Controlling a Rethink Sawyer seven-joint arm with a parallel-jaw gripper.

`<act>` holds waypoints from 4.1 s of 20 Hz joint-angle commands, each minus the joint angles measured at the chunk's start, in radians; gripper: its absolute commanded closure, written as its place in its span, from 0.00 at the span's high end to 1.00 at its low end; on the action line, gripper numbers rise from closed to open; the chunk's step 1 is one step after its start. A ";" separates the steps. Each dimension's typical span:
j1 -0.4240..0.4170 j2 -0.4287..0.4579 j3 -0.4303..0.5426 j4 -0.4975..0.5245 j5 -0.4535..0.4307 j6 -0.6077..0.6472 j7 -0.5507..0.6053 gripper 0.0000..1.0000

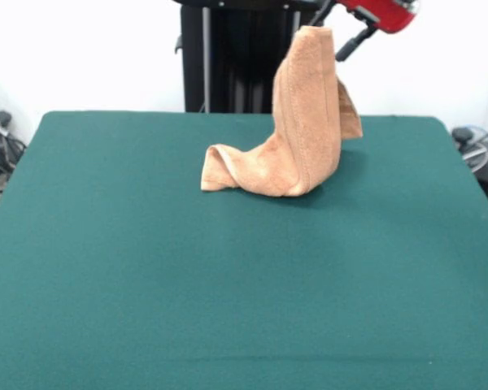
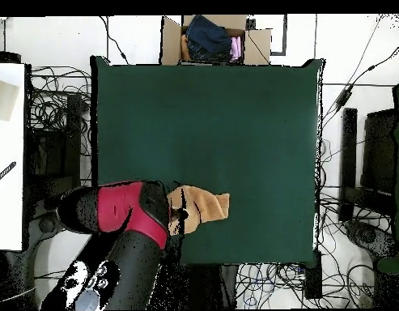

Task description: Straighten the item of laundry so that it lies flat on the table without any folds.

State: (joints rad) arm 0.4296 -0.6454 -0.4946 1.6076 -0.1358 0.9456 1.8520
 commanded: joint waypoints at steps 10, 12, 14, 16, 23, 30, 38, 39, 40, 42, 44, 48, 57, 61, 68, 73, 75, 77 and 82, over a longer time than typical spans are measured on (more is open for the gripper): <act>0.186 0.126 -0.151 -0.128 -0.082 0.139 0.290 1.00; 0.146 0.109 -0.128 -0.094 -0.046 0.102 0.259 1.00; 0.118 0.096 -0.111 -0.062 -0.012 0.076 0.252 1.00; 0.096 0.090 -0.095 -0.037 0.018 0.063 0.260 1.00; 0.049 0.059 -0.054 0.022 0.074 0.023 0.248 1.00; -0.044 0.018 0.020 0.135 0.164 -0.109 0.180 1.00; -0.148 -0.019 0.127 0.246 0.272 -0.170 0.098 1.00; -0.166 -0.023 0.143 0.265 0.280 -0.196 0.083 1.00; -0.184 -0.029 0.159 0.286 0.284 -0.232 0.067 1.00; -0.211 -0.037 0.182 0.313 0.278 -0.291 0.041 1.00; -0.221 -0.039 0.191 0.325 0.257 -0.341 0.042 1.00; -0.232 -0.054 0.210 0.337 0.223 -0.379 0.043 1.00; -0.346 -0.104 0.337 0.401 0.228 -0.418 -0.004 1.00; -0.408 -0.135 0.409 0.440 0.216 -0.454 -0.041 1.00; -0.651 -0.139 0.643 0.507 0.176 -0.557 -0.194 1.00; -0.805 -0.107 0.809 0.546 0.121 -0.608 -0.200 1.00; -0.882 -0.070 0.896 0.569 0.095 -0.647 -0.201 1.00; -0.931 -0.047 0.952 0.577 0.065 -0.658 -0.189 1.00; -0.999 -0.021 1.032 0.578 -0.002 -0.648 -0.145 1.00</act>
State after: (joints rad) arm -0.5282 -0.7208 0.3091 2.1074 -0.0624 0.3390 1.8371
